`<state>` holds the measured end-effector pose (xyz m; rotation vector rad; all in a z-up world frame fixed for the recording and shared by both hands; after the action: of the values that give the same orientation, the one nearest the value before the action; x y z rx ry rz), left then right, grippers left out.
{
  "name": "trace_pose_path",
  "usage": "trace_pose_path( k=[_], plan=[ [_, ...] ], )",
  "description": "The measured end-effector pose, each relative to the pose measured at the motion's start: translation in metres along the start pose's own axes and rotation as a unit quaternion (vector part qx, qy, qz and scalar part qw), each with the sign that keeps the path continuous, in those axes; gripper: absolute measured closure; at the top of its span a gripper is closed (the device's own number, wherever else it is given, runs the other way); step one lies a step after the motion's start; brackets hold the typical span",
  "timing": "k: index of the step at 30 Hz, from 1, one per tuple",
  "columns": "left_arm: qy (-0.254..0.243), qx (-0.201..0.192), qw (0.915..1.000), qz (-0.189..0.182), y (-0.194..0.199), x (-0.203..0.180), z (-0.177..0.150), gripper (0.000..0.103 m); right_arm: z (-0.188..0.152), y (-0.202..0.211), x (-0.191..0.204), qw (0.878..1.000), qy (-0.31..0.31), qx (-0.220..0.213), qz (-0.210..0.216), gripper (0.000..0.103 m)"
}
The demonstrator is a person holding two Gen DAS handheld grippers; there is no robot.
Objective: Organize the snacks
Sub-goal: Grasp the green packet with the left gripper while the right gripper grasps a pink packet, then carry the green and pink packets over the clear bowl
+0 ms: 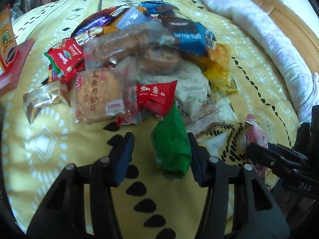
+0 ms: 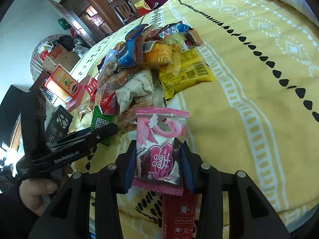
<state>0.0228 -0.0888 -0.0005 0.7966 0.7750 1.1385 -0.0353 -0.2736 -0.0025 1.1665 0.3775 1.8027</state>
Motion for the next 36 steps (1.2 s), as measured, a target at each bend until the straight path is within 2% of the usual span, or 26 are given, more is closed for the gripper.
trace_pose_path(
  k=[1,2,9,13,20,24,28,36],
  plan=[
    [-0.004,0.000,1.0000,-0.004,0.000,-0.001,0.001,0.075,0.001,0.000,0.000,1.000,0.000,0.000,0.000,0.059],
    [-0.011,-0.004,0.9999,0.000,0.002,-0.003,0.002,0.079,0.001,-0.001,0.000,1.000,0.000,-0.001,0.000,0.059],
    [0.002,-0.036,0.9993,-0.006,0.036,0.006,0.007,0.080,0.006,0.010,0.012,1.000,0.012,-0.018,-0.006,0.059],
    [0.011,-0.077,0.9970,0.004,0.077,0.022,0.013,0.080,0.015,0.019,0.029,0.999,0.029,-0.030,-0.008,0.059],
    [0.034,-0.160,0.9851,0.054,0.165,0.072,0.021,0.080,0.036,0.031,0.083,0.996,0.079,-0.051,0.001,0.059],
    [0.062,-0.194,0.9740,0.098,0.211,0.117,0.021,0.080,0.055,0.032,0.129,0.991,0.113,-0.064,0.017,0.059],
    [0.103,-0.221,0.9589,0.145,0.252,0.168,0.012,0.080,0.076,0.031,0.187,0.985,0.150,-0.078,0.044,0.059],
    [0.197,-0.256,0.9185,0.227,0.322,0.267,-0.025,0.080,0.089,0.000,0.331,0.963,0.226,-0.067,0.133,0.059]
  ],
)
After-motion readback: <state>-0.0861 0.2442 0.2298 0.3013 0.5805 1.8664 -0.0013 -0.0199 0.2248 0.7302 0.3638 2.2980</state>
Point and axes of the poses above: each gripper's, at about its wrist camera, not at the fingertips, and y roughly against the way its jaws point, x to its left, z to its top, the point moved 4 cm from there along -y, roughly the way its jaws point, and after that the axes turned 8 degrees about z, right-handed, at the moved point
